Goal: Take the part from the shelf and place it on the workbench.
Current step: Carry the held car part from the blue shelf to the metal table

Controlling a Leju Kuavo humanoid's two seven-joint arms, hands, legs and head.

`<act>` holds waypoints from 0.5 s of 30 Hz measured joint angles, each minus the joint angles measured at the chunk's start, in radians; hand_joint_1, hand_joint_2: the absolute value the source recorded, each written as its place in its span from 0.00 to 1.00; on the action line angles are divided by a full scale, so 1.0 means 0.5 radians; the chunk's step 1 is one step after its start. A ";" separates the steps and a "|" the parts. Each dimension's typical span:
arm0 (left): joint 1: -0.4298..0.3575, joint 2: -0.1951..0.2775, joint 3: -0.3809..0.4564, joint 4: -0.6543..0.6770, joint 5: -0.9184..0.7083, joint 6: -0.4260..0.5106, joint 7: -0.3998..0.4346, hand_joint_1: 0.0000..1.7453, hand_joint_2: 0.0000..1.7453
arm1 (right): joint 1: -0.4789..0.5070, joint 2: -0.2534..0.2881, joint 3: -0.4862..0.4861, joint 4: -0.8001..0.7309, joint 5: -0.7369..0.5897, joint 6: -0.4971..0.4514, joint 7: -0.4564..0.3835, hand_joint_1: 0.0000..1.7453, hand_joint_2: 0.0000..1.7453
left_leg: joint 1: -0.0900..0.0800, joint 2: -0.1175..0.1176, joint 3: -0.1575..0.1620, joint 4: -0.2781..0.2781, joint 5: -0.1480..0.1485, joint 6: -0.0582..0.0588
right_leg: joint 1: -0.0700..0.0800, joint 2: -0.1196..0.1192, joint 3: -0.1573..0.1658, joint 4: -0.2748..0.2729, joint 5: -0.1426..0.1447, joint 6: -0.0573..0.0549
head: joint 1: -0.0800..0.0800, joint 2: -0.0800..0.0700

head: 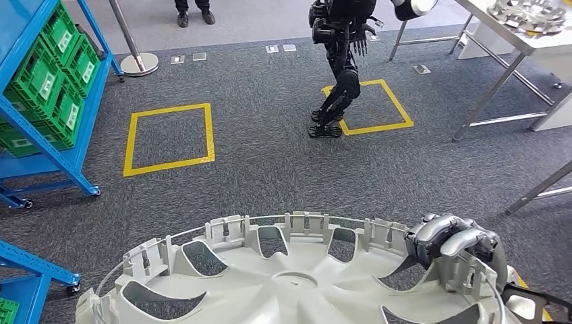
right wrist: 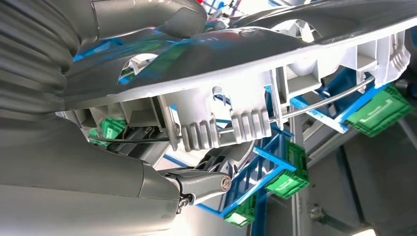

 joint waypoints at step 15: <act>0.002 0.002 0.000 0.002 0.000 -0.012 -0.009 0.00 1.00 | -0.015 -0.001 0.002 -0.012 -0.005 -0.036 -0.002 1.00 1.00 | -0.020 0.192 0.029 0.027 -0.067 -0.039 | 0.042 -0.214 0.063 -0.117 0.052 -0.091 | 0.014 0.000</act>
